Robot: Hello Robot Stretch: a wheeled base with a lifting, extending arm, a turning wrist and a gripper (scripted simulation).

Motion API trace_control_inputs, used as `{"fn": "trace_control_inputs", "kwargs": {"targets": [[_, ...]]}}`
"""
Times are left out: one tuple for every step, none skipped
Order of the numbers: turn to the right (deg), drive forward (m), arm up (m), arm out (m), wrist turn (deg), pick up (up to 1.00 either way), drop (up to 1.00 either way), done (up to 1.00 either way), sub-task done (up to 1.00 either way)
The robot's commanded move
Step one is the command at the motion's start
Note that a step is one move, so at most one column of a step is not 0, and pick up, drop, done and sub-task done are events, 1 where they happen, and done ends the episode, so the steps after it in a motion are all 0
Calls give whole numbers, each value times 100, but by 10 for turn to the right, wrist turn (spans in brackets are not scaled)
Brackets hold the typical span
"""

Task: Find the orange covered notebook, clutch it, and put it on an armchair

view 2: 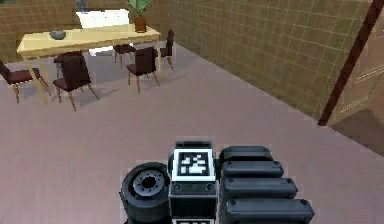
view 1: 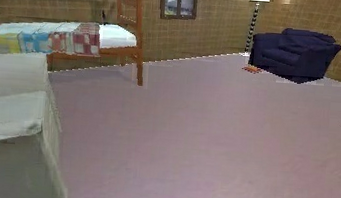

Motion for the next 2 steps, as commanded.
{"fn": "trace_control_inputs", "kwargs": {"targets": [[0, 80, 0, 0, 0, 0, 0, 0, 0], [-270, 0, 0, 0, 0, 0, 0, 0, 0]]}}
